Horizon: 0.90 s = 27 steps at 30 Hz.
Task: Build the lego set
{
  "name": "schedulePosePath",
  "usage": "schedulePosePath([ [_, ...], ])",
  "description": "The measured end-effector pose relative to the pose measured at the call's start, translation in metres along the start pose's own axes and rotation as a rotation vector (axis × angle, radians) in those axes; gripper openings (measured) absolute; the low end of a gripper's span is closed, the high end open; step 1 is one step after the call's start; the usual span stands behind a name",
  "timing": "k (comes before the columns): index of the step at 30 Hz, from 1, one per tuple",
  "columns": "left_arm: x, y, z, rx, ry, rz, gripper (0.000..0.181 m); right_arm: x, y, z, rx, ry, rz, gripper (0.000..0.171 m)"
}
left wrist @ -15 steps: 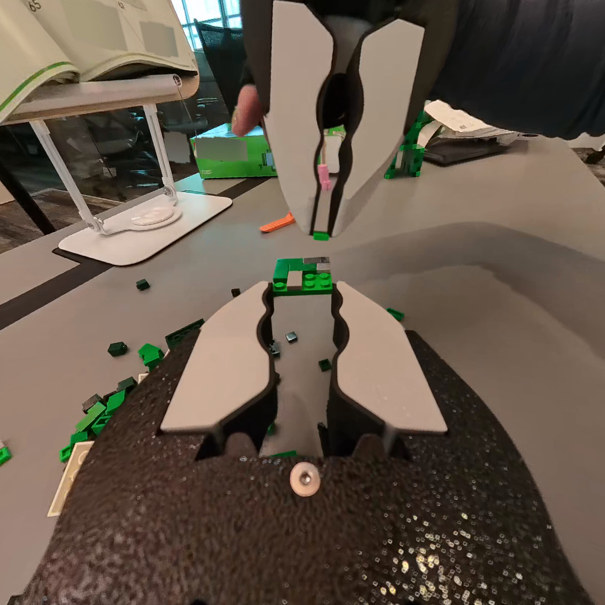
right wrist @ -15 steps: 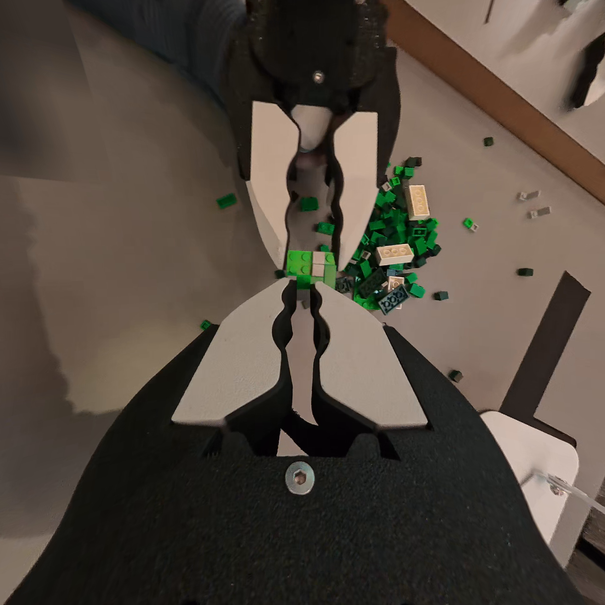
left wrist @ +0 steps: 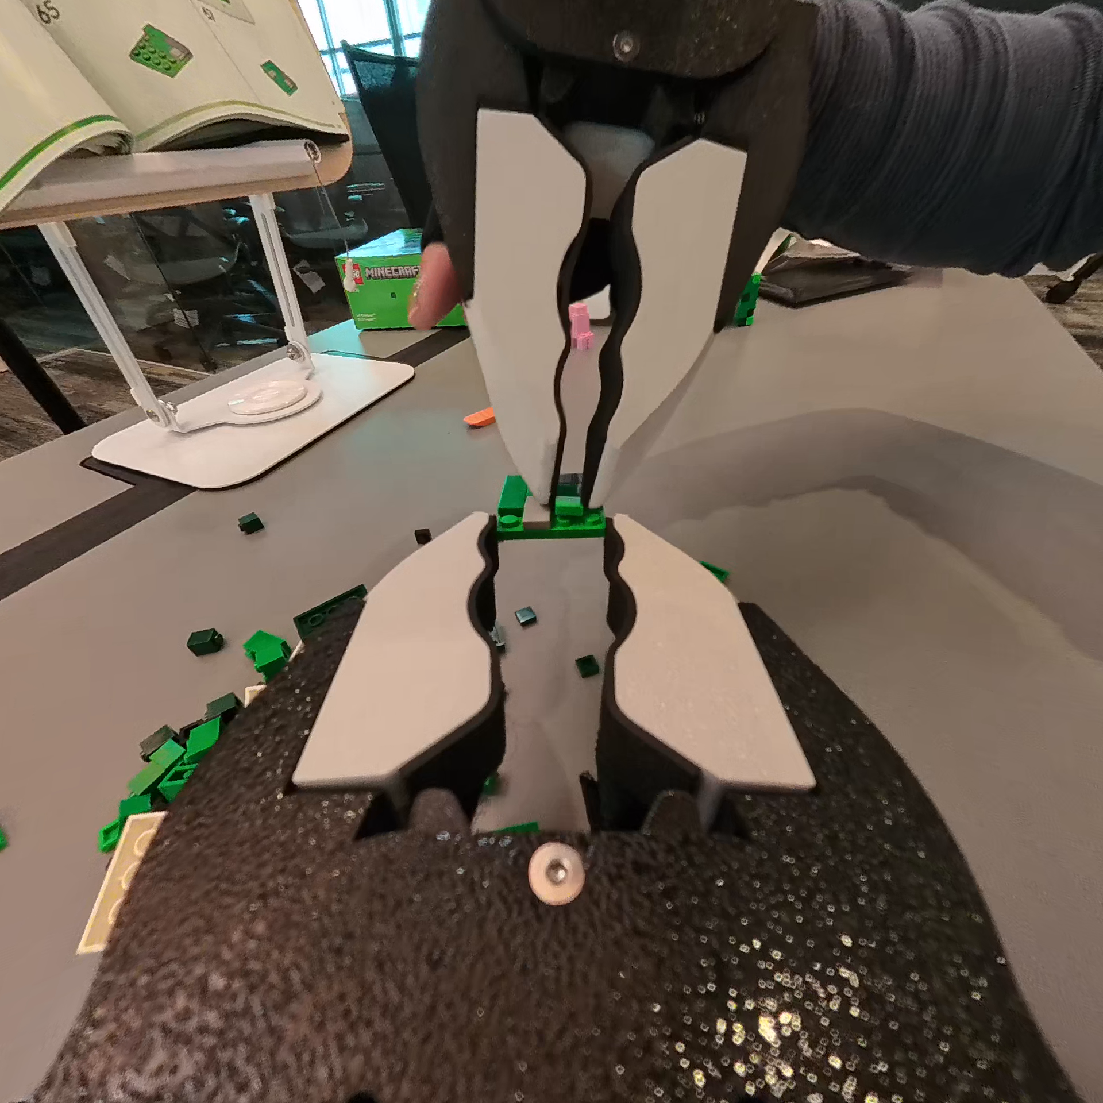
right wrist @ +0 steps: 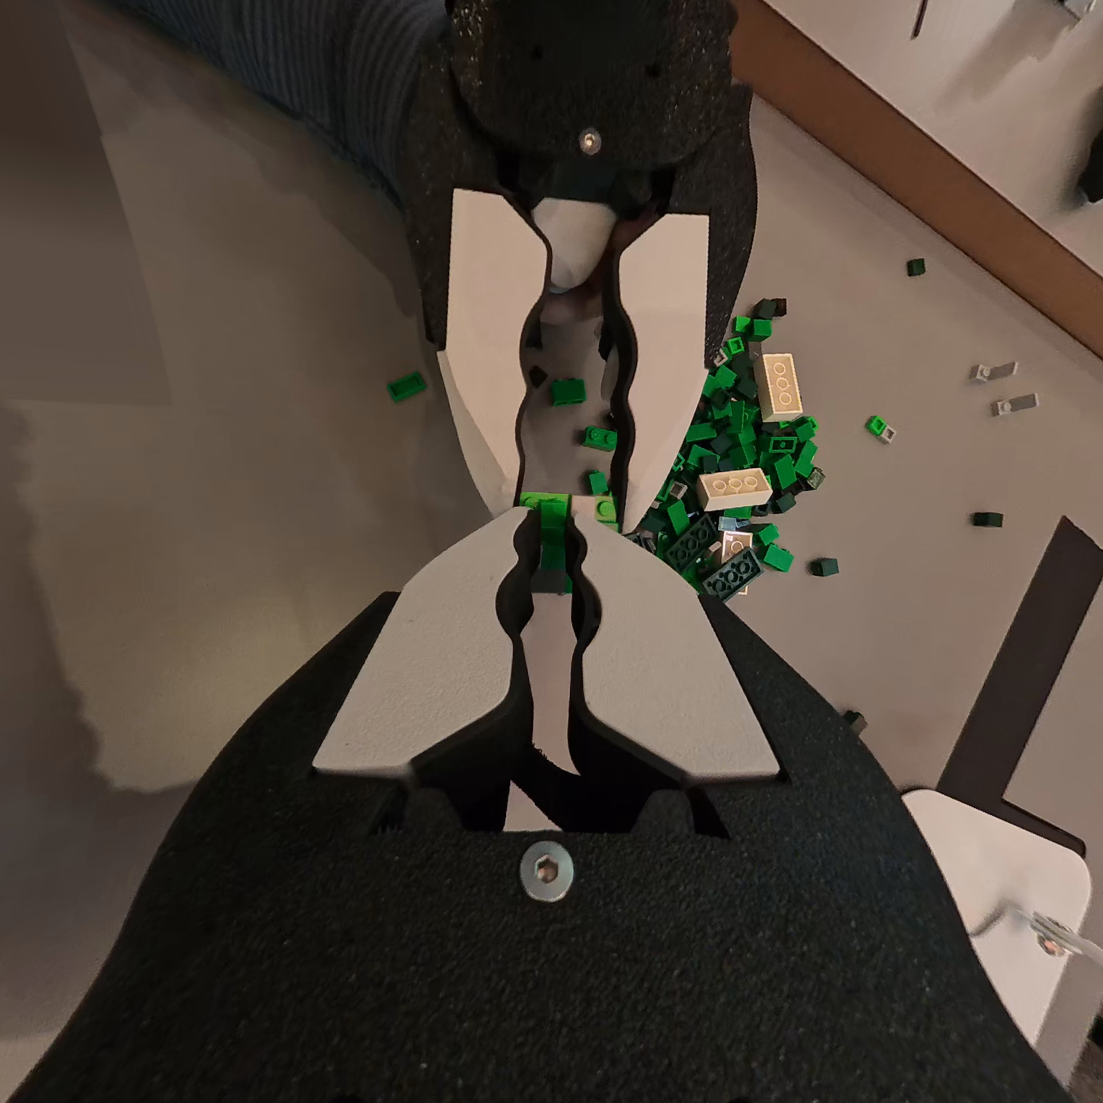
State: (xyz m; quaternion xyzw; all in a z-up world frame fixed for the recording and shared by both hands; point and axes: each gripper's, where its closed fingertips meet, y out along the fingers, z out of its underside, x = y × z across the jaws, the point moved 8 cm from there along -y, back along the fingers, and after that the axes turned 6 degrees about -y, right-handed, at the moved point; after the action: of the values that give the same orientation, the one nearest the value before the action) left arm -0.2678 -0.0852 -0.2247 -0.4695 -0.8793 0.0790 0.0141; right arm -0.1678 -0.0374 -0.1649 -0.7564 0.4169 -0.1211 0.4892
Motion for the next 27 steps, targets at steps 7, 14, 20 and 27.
schedulePosePath([
  [7, -0.0005, 0.0002, 0.0, 0.002, 0.004, 0.005, 0.033, -0.0006, 0.0005, -0.0005, 0.007, 0.006, -0.005, 0.007],
  [14, -0.0015, 0.0015, 0.0006, 0.014, 0.013, 0.006, 0.033, -0.0013, 0.0014, -0.0022, 0.044, -0.004, 0.005, 0.007],
  [20, -0.0026, 0.0035, 0.0016, 0.034, 0.026, 0.003, 0.033, -0.0005, 0.0023, -0.0013, 0.085, -0.014, -0.006, 0.007],
  [27, -0.002, 0.0032, 0.0015, 0.032, 0.019, 0.004, 0.033, 0.0014, -0.0008, 0.0007, 0.125, -0.019, -0.015, 0.007],
])
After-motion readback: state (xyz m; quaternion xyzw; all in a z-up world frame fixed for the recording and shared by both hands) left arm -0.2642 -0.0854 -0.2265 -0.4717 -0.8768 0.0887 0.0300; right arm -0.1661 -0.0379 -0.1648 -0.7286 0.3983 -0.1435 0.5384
